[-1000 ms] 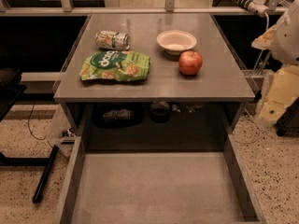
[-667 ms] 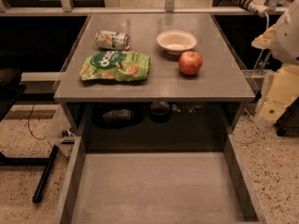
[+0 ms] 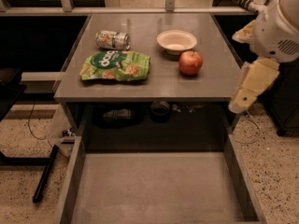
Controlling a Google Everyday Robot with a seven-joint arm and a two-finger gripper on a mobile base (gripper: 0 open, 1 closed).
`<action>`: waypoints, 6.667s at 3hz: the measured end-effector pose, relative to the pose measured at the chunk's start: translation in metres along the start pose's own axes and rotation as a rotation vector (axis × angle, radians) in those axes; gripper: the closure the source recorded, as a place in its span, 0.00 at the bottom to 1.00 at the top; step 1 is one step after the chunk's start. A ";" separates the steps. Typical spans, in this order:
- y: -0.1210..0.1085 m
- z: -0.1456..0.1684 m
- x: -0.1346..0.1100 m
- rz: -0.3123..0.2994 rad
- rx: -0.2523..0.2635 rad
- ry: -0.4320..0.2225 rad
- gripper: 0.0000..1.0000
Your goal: Place apple into top drawer
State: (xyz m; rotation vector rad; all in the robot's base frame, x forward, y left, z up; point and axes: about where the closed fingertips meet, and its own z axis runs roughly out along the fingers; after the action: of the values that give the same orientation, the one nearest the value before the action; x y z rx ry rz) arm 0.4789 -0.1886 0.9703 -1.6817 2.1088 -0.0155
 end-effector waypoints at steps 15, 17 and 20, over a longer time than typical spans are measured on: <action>-0.171 0.192 -0.036 0.194 -0.010 -0.275 0.00; -0.171 0.192 -0.036 0.194 -0.010 -0.276 0.41; -0.169 0.195 -0.045 0.184 -0.034 -0.252 1.00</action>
Offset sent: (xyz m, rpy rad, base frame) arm 0.1186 0.0290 -0.0308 0.3834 -0.1311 0.0445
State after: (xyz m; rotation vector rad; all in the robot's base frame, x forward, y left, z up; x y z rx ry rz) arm 0.7098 -0.1397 0.8557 -1.4184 2.0702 0.2753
